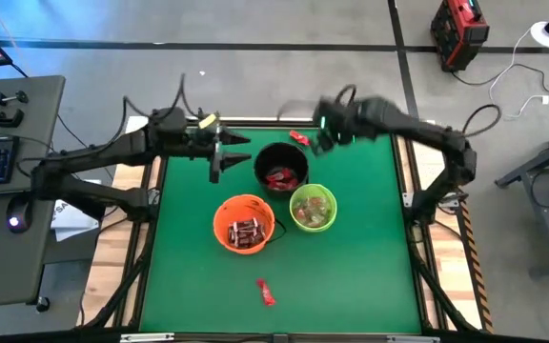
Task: Sort candy by brand, put in halloween buckets
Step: Put the red chocolate bar into black bucket
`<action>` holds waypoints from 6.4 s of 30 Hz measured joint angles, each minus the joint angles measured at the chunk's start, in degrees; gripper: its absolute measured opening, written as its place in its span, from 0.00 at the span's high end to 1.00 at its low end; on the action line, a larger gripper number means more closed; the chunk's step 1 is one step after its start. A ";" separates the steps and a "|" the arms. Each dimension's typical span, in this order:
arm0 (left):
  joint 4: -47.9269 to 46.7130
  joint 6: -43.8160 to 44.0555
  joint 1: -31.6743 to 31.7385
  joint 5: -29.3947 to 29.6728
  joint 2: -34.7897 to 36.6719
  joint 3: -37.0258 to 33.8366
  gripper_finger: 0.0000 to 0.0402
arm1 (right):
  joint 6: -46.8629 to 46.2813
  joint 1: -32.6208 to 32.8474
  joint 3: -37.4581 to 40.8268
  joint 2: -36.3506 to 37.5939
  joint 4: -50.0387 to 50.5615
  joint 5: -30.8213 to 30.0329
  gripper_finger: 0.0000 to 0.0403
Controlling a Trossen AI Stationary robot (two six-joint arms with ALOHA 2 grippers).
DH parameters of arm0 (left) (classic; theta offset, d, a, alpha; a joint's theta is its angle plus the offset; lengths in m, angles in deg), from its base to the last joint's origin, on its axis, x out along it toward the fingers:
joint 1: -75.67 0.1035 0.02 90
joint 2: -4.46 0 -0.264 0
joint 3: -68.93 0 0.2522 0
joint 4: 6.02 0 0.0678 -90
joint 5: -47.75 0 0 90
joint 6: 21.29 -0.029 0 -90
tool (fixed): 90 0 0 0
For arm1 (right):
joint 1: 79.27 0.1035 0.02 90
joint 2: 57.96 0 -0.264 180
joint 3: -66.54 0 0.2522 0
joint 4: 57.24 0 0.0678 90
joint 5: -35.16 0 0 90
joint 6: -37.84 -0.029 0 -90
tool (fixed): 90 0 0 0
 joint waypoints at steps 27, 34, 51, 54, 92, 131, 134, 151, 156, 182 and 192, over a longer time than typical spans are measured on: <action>18.99 18.66 4.26 39.87 -1.55 -13.95 0.42 | 30.87 -32.90 19.10 -20.20 -44.60 37.44 0.42; 18.74 18.30 7.22 38.82 -1.84 -13.97 0.42 | 34.99 -29.96 19.06 -22.29 -44.82 36.77 0.42; 18.80 16.64 9.24 33.14 -1.79 -13.95 0.42 | 35.01 -26.44 19.04 -25.58 -45.42 26.88 0.52; 18.78 16.62 9.24 33.14 -1.79 -13.95 0.42 | 35.98 -26.20 19.04 -25.58 -45.37 26.28 0.62; 17.73 17.06 9.20 32.64 -1.79 -13.95 0.42 | 27.36 -28.72 18.99 -25.67 -51.42 33.81 0.42; 15.37 17.10 9.21 32.61 -1.78 -13.95 0.42 | 48.53 -22.82 19.01 -3.71 -44.82 57.97 0.98; 15.36 17.10 9.21 32.60 -1.78 -13.95 0.42 | 49.96 -18.42 19.04 -4.03 -43.95 55.29 0.97; 2.85 5.81 14.01 4.46 5.19 -13.84 0.42 | 25.99 -6.21 19.06 -4.05 -38.04 24.69 0.58; -9.80 2.74 13.78 4.78 5.83 -13.86 0.42 | 15.62 -5.17 19.06 -4.03 -38.05 24.17 0.47; 20.57 10.73 13.30 0.55 4.36 -39.52 0.42 | -0.70 -7.16 19.06 -3.94 -43.96 27.50 0.45; 17.79 9.88 7.64 -14.08 10.37 -31.36 0.43 | 8.26 -6.15 19.06 -2.73 -39.93 35.26 0.45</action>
